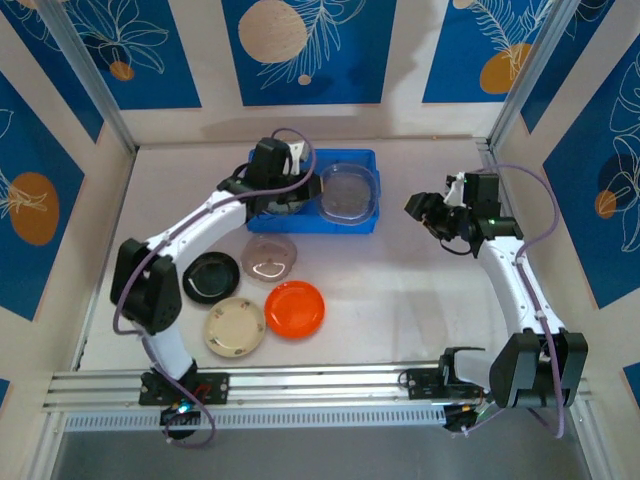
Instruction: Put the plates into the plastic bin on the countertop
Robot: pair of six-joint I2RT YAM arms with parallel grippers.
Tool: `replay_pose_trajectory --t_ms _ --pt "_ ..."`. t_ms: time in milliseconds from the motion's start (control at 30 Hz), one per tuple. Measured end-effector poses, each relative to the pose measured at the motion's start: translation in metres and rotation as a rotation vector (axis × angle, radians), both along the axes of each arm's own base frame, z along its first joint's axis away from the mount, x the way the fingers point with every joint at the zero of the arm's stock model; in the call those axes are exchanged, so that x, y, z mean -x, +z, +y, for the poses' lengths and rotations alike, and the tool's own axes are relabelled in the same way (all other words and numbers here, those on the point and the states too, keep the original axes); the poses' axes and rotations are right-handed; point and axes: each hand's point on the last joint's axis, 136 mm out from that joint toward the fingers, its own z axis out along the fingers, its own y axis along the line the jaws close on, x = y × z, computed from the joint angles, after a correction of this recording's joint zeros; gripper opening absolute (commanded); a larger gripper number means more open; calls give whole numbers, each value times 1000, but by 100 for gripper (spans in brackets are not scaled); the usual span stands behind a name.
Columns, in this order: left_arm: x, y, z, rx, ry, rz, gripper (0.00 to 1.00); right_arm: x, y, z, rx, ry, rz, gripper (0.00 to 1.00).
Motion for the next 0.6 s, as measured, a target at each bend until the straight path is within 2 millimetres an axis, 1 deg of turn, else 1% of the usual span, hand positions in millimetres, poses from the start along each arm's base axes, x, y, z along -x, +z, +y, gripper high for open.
replay_pose_trajectory --t_ms 167,233,333,400,467,600 --pt "-33 5 -18 -7 4 -9 0 1 -4 -9 -8 -31 20 53" --pt "-46 2 -23 -18 13 -5 0 1 -5 -12 -13 -40 25 53" --pt "-59 -7 -26 -34 25 8 0 2 -9 -13 -19 -46 36 53" --pt "-68 -15 -24 -48 39 23 0 2 -10 -14 -22 -49 40 53" --pt "-76 -25 -18 -61 58 39 0 2 -11 -14 -25 -48 44 53" --pt "-93 -46 2 -84 102 75 0 0 -16 -12 -35 -42 59 53"
